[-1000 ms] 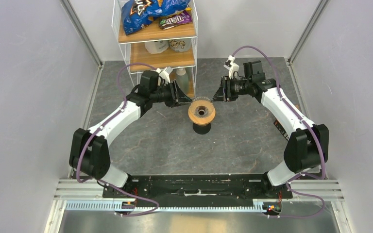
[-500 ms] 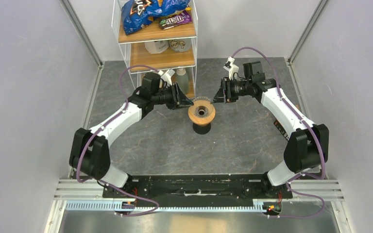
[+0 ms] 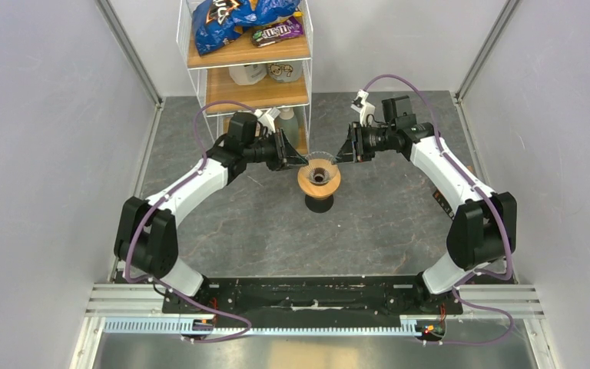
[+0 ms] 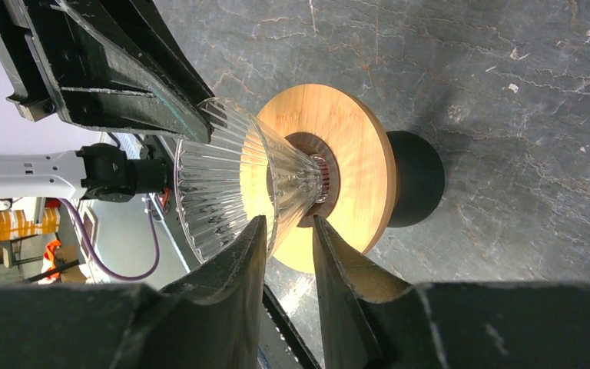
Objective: Place the coffee filter in the dripper
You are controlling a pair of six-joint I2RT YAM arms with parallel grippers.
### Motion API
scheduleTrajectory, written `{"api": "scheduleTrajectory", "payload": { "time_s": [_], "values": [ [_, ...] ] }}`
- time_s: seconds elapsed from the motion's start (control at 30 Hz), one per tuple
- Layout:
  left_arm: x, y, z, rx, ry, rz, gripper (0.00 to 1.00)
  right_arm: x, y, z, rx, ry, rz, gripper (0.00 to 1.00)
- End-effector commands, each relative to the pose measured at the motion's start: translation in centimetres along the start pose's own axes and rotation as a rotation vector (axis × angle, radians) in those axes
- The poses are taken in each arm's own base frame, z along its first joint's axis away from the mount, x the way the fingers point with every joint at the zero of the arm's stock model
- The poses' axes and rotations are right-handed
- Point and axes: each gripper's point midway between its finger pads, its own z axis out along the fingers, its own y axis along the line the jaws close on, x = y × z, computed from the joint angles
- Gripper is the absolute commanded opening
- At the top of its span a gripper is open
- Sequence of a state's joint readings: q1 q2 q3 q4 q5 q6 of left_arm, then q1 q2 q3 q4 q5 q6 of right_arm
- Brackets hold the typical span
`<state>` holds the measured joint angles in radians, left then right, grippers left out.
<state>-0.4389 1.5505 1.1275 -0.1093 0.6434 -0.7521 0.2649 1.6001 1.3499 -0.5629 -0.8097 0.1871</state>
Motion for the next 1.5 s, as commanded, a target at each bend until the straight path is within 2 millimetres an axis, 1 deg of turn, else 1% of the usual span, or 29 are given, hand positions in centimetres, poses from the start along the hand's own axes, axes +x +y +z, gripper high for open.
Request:
{"api": "scheduleTrajectory", "payload": {
  "time_s": [0.0,0.23,0.73,0.9,1.23,1.37,1.47],
  "values": [
    [-0.5,-0.8,0.4,0.024,0.007,-0.008,0.23,-0.7,0.3,-0.1,-0.001,0.002,-0.007,0.35],
    [-0.2,-0.7,0.3,0.022,0.011,-0.005,0.23,0.0,-0.3,0.3,0.005,0.018,-0.005,0.32],
    [0.2,0.3,1.1,0.005,0.032,-0.01,0.22,0.8,-1.6,1.2,0.018,0.042,0.0,0.28],
    [0.5,0.9,1.4,-0.009,0.041,-0.016,0.21,1.0,-2.2,1.5,0.029,0.049,0.003,0.28],
    [1.1,2.0,1.8,-0.028,0.062,-0.028,0.19,1.2,-2.6,1.6,0.036,0.055,-0.004,0.27],
    [1.5,2.5,1.9,-0.04,0.074,-0.026,0.18,0.9,-2.2,1.5,0.029,0.05,-0.006,0.27],
    [1.6,2.7,1.9,-0.042,0.075,-0.025,0.17,1.0,-2.3,1.5,0.031,0.055,-0.007,0.27]
  ]
}}
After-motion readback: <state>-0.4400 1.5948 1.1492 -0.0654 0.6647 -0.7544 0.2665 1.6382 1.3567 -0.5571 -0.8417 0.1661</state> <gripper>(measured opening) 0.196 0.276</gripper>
